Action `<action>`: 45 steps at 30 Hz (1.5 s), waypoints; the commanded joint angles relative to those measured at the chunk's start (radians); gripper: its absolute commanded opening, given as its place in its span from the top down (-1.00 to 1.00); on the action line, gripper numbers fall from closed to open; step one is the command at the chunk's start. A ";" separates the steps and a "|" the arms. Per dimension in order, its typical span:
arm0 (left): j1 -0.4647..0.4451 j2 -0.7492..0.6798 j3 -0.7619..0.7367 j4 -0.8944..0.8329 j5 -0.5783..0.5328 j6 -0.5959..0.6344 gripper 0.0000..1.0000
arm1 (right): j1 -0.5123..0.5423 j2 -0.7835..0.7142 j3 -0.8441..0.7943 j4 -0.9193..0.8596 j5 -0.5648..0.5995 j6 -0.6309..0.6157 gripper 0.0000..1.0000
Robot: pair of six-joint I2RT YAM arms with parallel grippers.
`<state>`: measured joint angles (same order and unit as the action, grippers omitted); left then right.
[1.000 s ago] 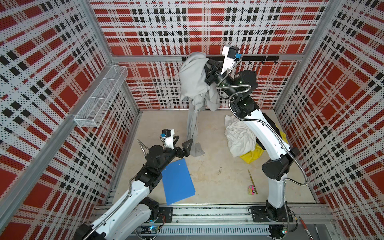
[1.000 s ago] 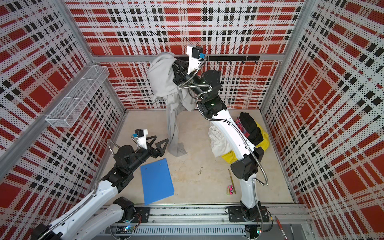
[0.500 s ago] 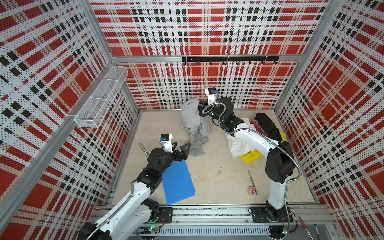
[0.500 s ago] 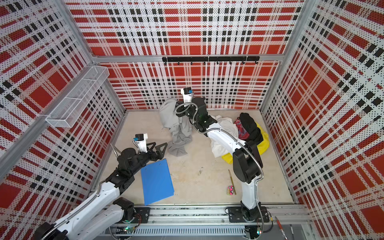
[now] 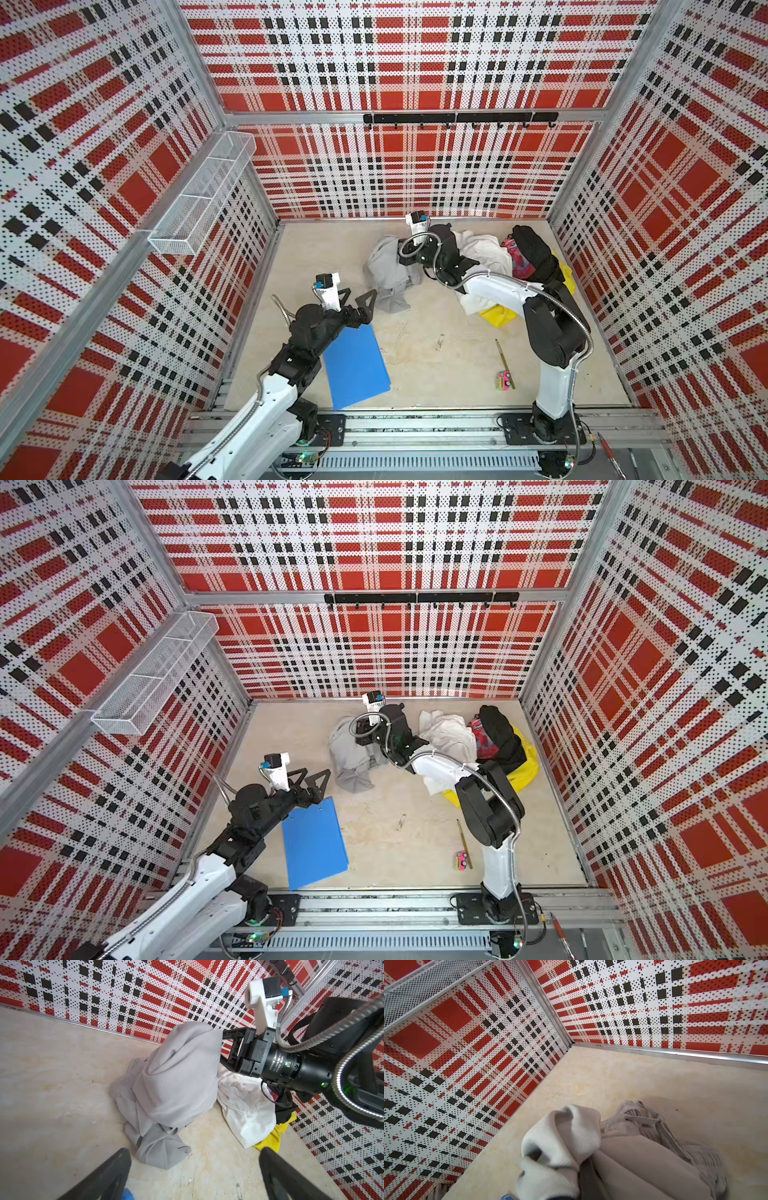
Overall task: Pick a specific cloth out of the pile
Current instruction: 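Lower the grey garment onto the table beside the pile with the right gripper, then open the right gripper and withdraw it from the grey garment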
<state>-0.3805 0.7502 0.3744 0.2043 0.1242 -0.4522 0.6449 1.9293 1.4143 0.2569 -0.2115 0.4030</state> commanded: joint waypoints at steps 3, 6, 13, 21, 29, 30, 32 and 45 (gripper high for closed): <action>0.009 0.064 -0.009 0.054 0.022 -0.031 -0.98 | 0.011 0.044 0.061 -0.095 0.121 -0.013 1.00; 0.009 0.090 -0.019 0.089 0.036 -0.047 -0.98 | 0.016 0.083 0.032 -0.089 0.108 0.008 1.00; -0.001 0.115 -0.034 0.121 0.040 -0.055 -0.98 | 0.045 0.169 0.016 -0.123 0.143 0.015 1.00; -0.002 0.133 -0.049 0.141 0.036 -0.072 -0.98 | 0.057 0.308 0.120 -0.223 0.176 0.057 0.91; -0.002 0.120 -0.063 0.144 0.017 -0.075 -0.98 | 0.068 0.437 0.288 -0.242 0.142 0.062 0.79; -0.002 0.120 -0.065 0.144 0.018 -0.074 -0.98 | 0.068 0.453 0.314 -0.247 0.145 0.063 0.78; -0.003 0.120 -0.067 0.143 0.023 -0.075 -0.99 | 0.068 0.479 0.380 -0.272 0.158 0.058 0.77; 0.001 0.117 -0.092 0.142 0.033 -0.057 -0.98 | 0.068 0.289 0.351 -0.335 0.107 -0.044 0.16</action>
<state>-0.3813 0.8684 0.2932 0.3214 0.1516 -0.5190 0.7078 2.3322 1.7977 -0.0635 -0.0849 0.4004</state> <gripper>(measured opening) 0.992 0.405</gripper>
